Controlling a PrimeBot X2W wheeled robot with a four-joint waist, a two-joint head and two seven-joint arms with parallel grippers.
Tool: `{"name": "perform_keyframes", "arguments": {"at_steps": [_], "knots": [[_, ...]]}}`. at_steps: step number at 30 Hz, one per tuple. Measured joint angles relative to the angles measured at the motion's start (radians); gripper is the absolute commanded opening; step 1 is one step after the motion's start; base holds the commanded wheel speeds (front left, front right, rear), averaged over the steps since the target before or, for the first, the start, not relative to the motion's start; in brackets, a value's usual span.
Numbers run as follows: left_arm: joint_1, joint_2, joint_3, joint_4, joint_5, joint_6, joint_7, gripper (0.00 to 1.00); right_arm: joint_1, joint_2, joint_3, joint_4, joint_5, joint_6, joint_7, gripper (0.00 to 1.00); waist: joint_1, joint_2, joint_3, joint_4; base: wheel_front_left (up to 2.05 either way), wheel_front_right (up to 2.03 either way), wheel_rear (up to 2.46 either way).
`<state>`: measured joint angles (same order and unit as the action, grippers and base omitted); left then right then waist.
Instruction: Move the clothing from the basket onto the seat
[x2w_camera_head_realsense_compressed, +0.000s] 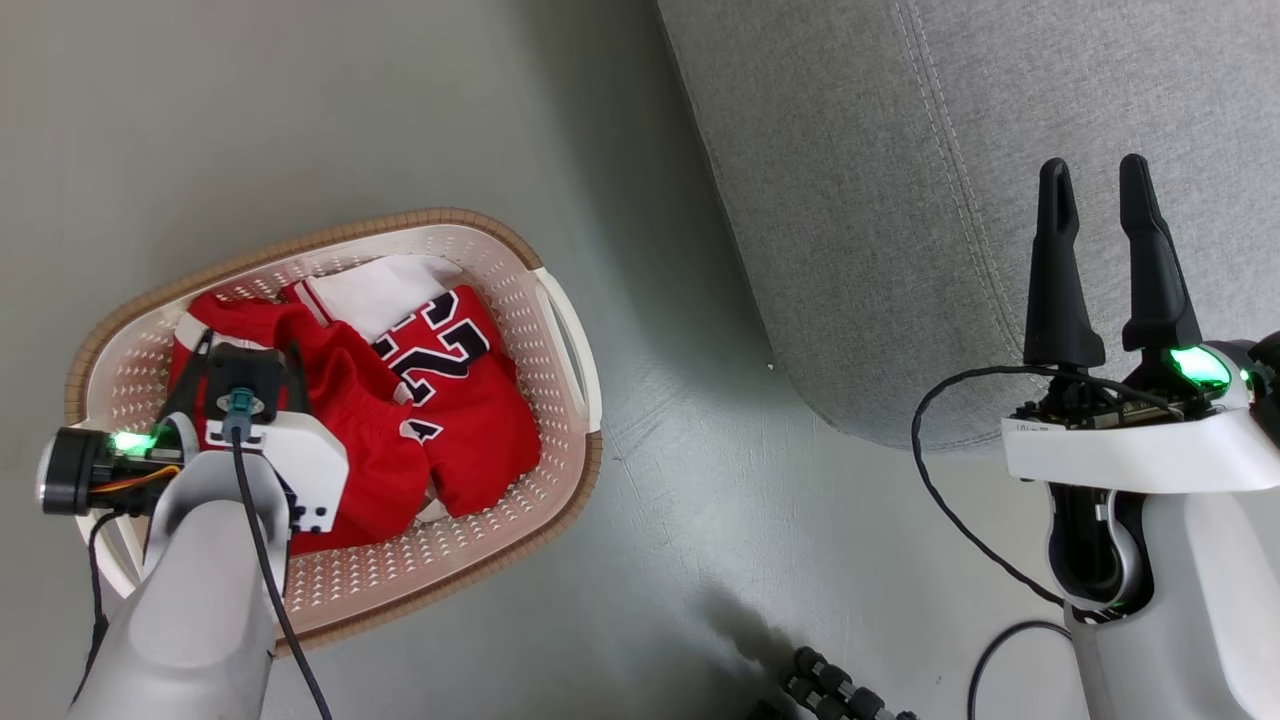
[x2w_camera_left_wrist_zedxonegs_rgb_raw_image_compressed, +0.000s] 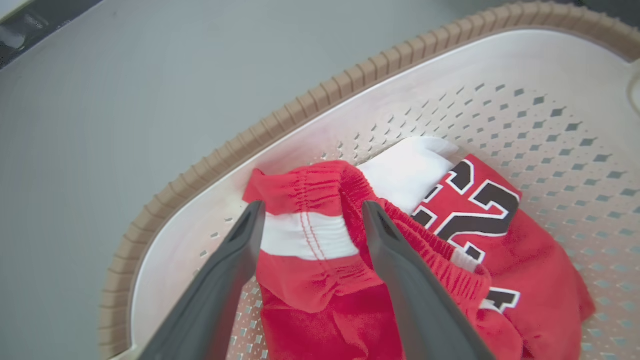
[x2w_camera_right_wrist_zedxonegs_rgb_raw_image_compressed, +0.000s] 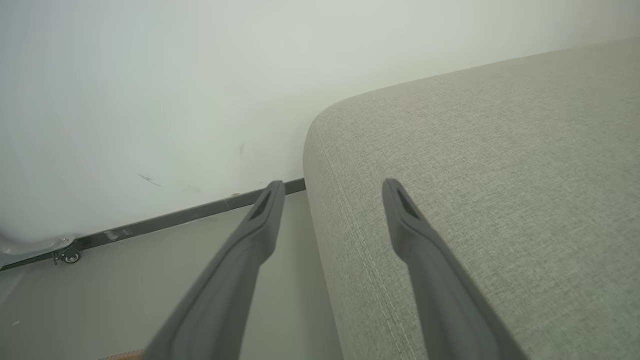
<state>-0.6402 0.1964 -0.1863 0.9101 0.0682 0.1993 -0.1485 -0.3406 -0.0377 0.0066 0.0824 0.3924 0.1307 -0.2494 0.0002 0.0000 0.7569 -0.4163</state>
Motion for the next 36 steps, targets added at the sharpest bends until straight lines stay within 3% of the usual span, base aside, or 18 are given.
{"name": "perform_keyframes", "arguments": {"at_steps": [17,18,19,20,21,24,26,36], "knots": [[-0.044,0.031,0.036,0.049,-0.004,0.054,0.016,0.99,-0.014,0.000,0.012,0.010,0.006,0.000,0.000,1.00,0.0000,0.0000,0.031,-0.020,0.00,0.00,0.00],[-0.044,0.035,0.038,0.054,-0.004,0.057,0.016,0.85,-0.014,0.000,0.012,0.010,0.006,0.000,0.000,1.00,0.0000,0.0000,0.032,-0.020,0.00,0.00,0.00],[-0.044,0.038,0.038,0.058,-0.004,0.057,0.016,0.85,-0.014,0.000,0.011,0.010,0.006,0.000,0.000,1.00,0.0000,0.0000,0.033,-0.021,0.00,0.00,0.00],[-0.044,0.041,0.040,0.061,-0.004,0.057,0.016,0.69,-0.014,0.000,0.010,0.011,0.006,0.000,0.000,1.00,0.0000,0.0000,0.033,-0.020,0.00,0.00,0.00],[-0.044,0.042,0.041,0.064,-0.006,0.057,0.016,0.46,-0.014,0.000,0.010,0.012,0.006,0.000,0.000,1.00,0.0000,0.0000,0.033,-0.020,0.00,0.00,0.00],[-0.044,0.040,0.043,0.080,-0.013,0.065,0.016,0.15,-0.016,0.000,0.011,0.014,0.004,0.000,0.000,1.00,0.0000,0.0000,0.031,-0.019,0.00,0.00,0.00],[-0.044,0.040,0.046,0.086,-0.016,0.066,0.016,0.00,-0.024,0.000,0.015,0.015,0.004,0.000,0.000,1.00,0.0000,0.0000,0.028,-0.018,0.00,0.00,0.00],[-0.039,0.012,0.054,0.088,-0.046,0.065,-0.050,0.00,-0.040,0.000,0.008,0.018,-0.011,0.000,0.000,1.00,0.0000,0.0000,0.005,0.000,0.00,0.00,0.00]]}}
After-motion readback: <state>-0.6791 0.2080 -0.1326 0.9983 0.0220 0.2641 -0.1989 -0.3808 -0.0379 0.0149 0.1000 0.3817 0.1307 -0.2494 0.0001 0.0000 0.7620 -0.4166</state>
